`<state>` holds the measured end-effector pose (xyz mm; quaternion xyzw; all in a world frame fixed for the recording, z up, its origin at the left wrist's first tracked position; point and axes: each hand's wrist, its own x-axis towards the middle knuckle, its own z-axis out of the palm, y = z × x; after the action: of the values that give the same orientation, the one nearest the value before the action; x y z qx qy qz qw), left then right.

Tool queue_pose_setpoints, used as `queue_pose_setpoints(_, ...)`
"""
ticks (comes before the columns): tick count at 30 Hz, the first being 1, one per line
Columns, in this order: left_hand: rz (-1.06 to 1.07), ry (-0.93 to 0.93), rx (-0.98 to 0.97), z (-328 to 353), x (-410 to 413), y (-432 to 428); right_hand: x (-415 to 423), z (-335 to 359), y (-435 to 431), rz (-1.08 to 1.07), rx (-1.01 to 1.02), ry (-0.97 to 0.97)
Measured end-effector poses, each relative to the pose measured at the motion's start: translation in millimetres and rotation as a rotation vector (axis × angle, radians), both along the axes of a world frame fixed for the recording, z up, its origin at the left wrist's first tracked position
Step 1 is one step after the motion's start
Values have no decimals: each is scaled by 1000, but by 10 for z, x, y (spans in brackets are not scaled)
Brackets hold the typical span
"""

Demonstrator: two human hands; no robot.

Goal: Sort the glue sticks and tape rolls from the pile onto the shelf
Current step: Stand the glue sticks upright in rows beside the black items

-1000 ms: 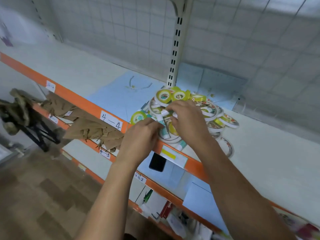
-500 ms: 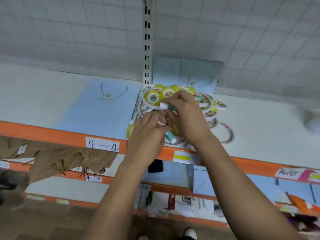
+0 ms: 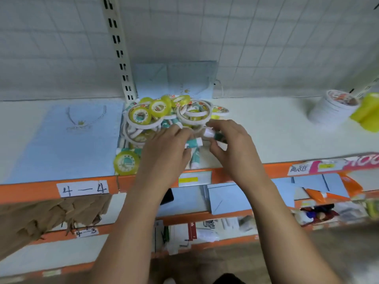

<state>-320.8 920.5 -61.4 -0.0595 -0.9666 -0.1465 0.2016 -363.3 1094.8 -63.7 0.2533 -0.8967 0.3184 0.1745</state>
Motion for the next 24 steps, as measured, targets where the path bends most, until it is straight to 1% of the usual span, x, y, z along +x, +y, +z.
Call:
queue_pose_setpoints(5, -140, -29, 9, 93, -174, 683, 73, 39, 651, -113, -49, -57)
queue_pose_setpoints(8, -245, -48, 5, 82, -313, 1218, 108, 15, 1192, -202, -35, -67)
queue_pose_setpoints(15, -416, -104, 12, 37, -633, 2766, 140, -40, 2791, -353, -66, -114)
queue_pose_setpoints(21, -543, -77, 20, 50, -860, 4114, 184, -89, 4046, -480, -32, -108)
queue_pose_setpoints(24, -584, -94, 27, 16, -929, 4737, 208, -106, 4612, -537, -20, -117)
